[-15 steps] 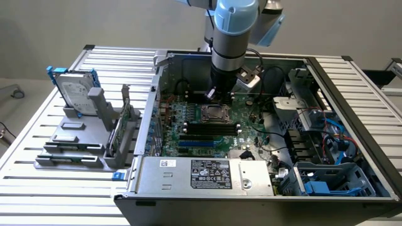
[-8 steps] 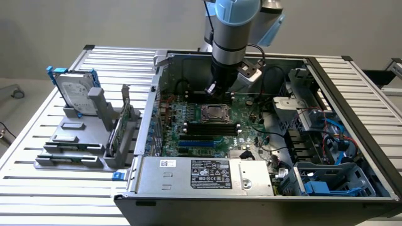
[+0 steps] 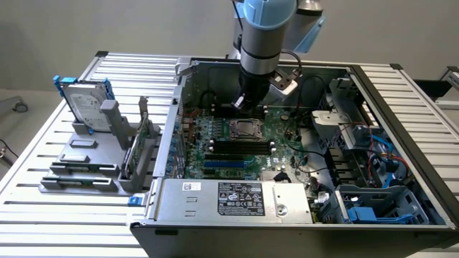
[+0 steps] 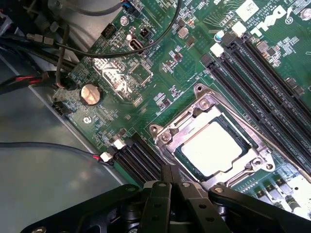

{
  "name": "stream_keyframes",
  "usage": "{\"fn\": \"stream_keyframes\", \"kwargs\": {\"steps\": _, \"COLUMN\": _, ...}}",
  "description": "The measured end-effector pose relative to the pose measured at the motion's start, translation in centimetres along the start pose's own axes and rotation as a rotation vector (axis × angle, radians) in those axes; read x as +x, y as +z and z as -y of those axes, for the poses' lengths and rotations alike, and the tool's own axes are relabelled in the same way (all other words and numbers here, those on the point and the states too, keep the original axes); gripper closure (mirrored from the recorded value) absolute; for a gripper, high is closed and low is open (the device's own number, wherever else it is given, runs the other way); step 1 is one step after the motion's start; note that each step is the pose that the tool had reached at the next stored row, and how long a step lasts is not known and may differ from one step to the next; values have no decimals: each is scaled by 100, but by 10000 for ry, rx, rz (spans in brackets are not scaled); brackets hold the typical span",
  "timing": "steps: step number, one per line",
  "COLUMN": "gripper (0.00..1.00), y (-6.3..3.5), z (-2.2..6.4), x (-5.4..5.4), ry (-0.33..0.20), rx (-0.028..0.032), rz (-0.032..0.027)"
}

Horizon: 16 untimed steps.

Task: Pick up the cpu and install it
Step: 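Install the first cpu locking lever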

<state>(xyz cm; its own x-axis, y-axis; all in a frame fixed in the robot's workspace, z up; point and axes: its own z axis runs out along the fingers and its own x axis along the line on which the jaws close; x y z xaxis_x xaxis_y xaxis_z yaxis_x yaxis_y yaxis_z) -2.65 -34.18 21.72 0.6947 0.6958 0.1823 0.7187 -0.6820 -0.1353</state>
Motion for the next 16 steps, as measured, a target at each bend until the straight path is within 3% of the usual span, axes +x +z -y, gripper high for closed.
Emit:
{"fn": "stream_keyframes", "kwargs": {"steps": 7, "gripper": 89, "y": -65, "z": 6, "x": -95, "ry": 33, "rx": 66, "rz": 61}}
{"fn": "stream_keyframes", "kwargs": {"steps": 12, "gripper": 89, "y": -133, "z": 3, "x": -165, "ry": 39, "rx": 80, "rz": 75}}
{"fn": "stream_keyframes", "kwargs": {"steps": 14, "gripper": 89, "y": -159, "z": 10, "x": -284, "ry": 39, "rx": 80, "rz": 75}}
{"fn": "stream_keyframes", "kwargs": {"steps": 16, "gripper": 89, "y": -161, "z": 15, "x": -302, "ry": 40, "rx": 68, "rz": 102}}
